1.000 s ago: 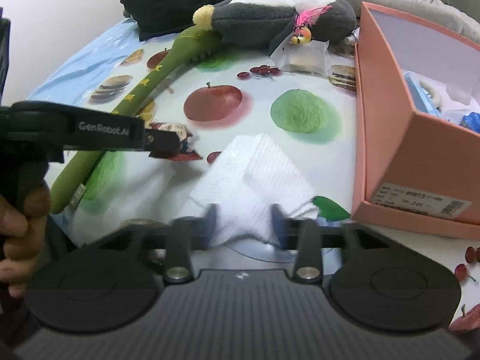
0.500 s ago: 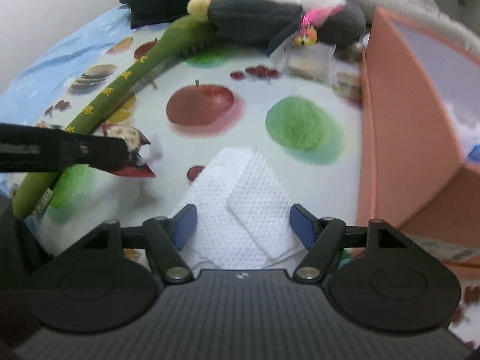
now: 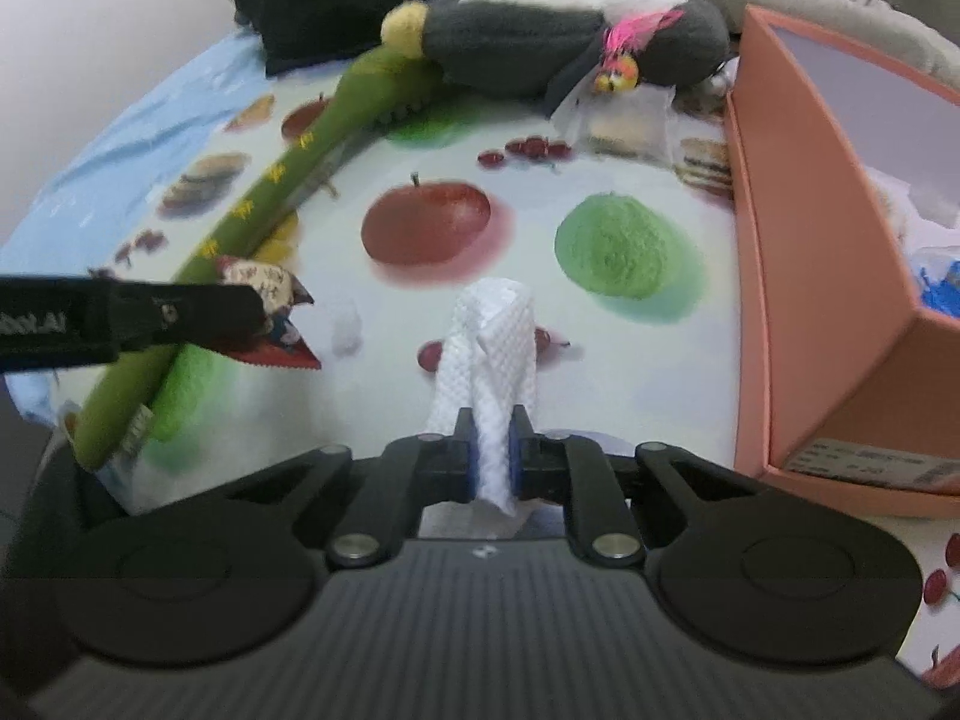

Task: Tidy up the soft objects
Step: 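Grasp the red-white snack packet with the left tool while the right tool grasps the white tissue, then carry the snack packet and white tissue over the pink box with both tools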

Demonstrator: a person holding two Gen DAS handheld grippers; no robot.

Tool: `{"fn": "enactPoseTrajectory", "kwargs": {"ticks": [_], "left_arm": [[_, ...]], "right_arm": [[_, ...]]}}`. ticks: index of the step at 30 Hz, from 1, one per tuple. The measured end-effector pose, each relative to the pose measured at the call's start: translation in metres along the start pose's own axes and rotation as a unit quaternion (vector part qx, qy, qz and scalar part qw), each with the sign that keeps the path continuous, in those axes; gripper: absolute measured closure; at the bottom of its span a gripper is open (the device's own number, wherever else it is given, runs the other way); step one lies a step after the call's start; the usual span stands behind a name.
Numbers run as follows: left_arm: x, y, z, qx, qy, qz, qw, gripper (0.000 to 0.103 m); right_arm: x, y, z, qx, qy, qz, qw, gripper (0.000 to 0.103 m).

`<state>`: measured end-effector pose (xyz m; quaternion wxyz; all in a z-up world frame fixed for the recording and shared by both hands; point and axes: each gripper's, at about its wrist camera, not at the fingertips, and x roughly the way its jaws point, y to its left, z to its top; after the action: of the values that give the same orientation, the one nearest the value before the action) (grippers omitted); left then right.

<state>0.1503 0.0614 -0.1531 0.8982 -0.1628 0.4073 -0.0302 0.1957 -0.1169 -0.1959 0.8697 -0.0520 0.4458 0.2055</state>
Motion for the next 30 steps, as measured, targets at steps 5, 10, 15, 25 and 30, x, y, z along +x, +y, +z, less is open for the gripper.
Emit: {"fn": "enactPoseTrajectory", "kwargs": {"ticks": [5,10,15,25,30], "left_arm": [[-0.017,-0.005,0.009,0.020,-0.006,-0.015,0.9997,0.077],[-0.039,-0.019,0.022,0.044,-0.019,-0.036,0.9982,0.077],[-0.062,-0.037,0.030,0.056,-0.035,-0.064,0.9958,0.077],[-0.097,-0.100,0.019,0.079,-0.059,-0.119,0.9879,0.077],[-0.109,-0.132,0.010,0.088,-0.066,-0.153,0.9821,0.077]], "right_arm": [[-0.033,0.001,0.007,0.034,-0.032,-0.015,0.999,0.089],[-0.073,0.003,0.014,0.063,-0.066,-0.030,0.995,0.089],[-0.118,0.002,0.017,0.079,-0.101,-0.042,0.991,0.089],[-0.188,-0.022,0.000,0.084,-0.133,-0.076,0.985,0.089],[-0.219,-0.035,-0.014,0.088,-0.145,-0.095,0.981,0.089]]}}
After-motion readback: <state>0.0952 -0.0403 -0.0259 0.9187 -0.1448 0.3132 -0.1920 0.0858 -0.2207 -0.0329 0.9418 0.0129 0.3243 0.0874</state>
